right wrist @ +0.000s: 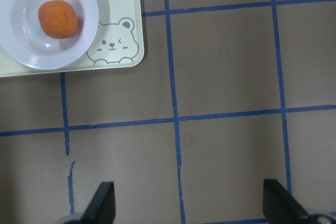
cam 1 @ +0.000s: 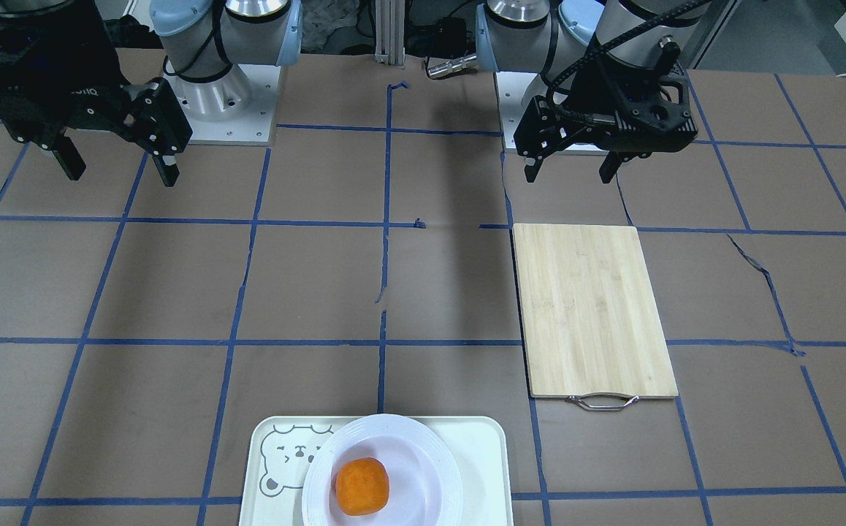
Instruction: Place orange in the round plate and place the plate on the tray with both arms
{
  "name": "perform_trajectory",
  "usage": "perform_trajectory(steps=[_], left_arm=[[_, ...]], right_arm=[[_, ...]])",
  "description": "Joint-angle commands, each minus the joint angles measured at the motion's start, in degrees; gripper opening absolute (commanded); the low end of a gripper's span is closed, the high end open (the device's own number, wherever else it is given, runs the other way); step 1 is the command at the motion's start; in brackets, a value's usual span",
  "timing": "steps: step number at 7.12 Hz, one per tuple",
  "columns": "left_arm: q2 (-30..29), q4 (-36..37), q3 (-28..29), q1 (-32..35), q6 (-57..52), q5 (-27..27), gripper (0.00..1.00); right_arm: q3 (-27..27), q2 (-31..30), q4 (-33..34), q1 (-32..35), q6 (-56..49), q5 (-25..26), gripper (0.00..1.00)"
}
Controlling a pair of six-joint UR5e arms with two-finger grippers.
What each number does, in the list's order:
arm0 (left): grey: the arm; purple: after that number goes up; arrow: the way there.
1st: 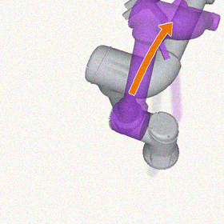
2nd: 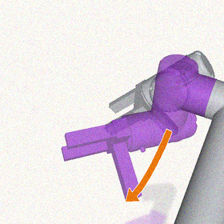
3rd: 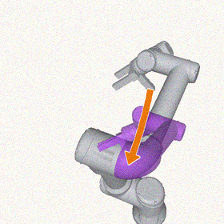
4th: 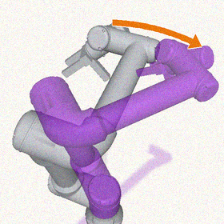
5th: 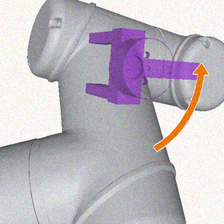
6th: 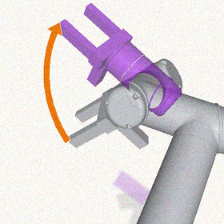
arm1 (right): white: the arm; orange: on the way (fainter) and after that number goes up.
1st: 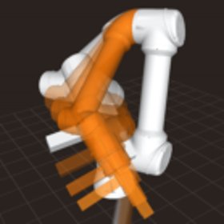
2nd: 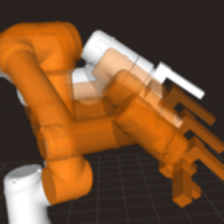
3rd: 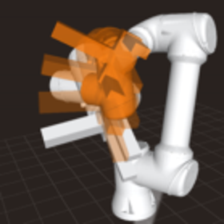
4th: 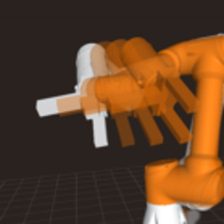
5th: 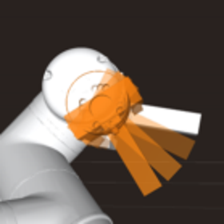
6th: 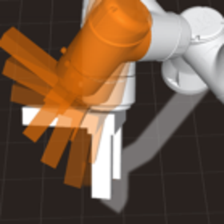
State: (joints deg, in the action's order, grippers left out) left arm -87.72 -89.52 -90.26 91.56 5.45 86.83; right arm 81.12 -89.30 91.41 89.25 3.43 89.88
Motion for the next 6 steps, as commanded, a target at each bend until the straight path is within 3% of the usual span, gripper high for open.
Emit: perform_trajectory(steps=[1, 6], left_arm=[[0.0, 0.0, -0.1, -0.1, 0.0, -0.2, 1.0], [-0.3, -1.5, 1.7, 0.3, 0.8, 2.5, 1.0]], right_arm=[[0.0, 0.0, -0.1, 0.0, 0.0, 0.1, 1.0], [0.1, 0.0, -0.2, 0.0, 0.1, 0.1, 1.0]])
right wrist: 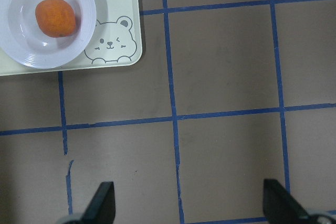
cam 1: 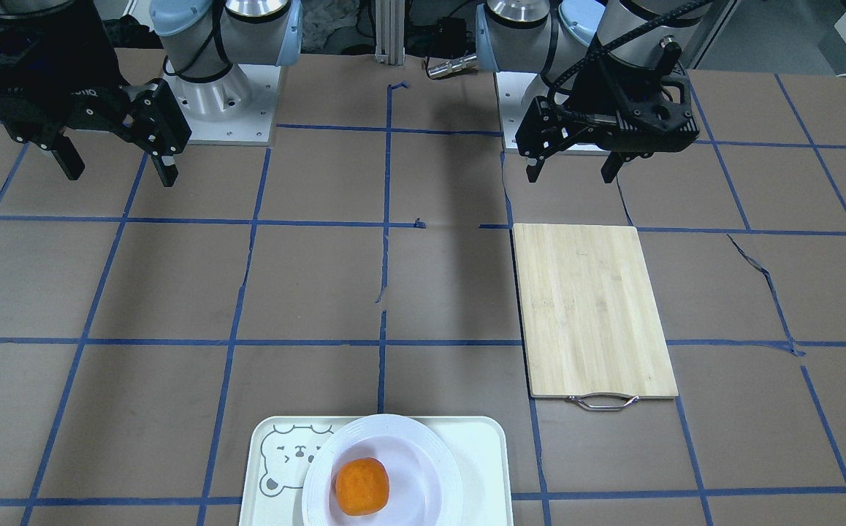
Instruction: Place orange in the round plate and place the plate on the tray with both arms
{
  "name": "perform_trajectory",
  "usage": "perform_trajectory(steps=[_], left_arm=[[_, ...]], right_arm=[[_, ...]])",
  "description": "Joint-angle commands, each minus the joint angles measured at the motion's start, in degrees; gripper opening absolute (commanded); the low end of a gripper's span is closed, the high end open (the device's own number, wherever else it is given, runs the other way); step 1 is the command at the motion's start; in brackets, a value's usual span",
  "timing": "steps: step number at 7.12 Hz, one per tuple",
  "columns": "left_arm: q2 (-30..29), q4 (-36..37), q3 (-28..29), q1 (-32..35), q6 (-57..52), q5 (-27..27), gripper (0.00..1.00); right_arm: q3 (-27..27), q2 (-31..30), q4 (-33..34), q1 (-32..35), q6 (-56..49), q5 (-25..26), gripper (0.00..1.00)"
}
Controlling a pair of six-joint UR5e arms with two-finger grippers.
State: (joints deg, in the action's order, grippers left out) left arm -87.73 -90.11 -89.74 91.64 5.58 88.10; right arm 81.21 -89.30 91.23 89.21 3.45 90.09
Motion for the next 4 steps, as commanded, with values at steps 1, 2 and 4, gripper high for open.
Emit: perform_trajectory(steps=[1, 2, 4], left_arm=[[-0.9, -4.0, 3.2, 0.2, 0.7, 1.2, 1.0], [-0.9, -4.1, 2.7, 0.0, 0.5, 0.9, 1.0], [-0.9, -4.0, 2.6, 0.0, 0.5, 0.9, 1.0]], right_arm=[[0.0, 0.0, 0.0, 0.0, 0.1, 0.0, 1.0], [0.0, 0.0, 0.0, 0.0, 0.1, -0.1, 1.0], [0.0, 0.0, 0.0, 0.0, 0.1, -0.1, 1.0]])
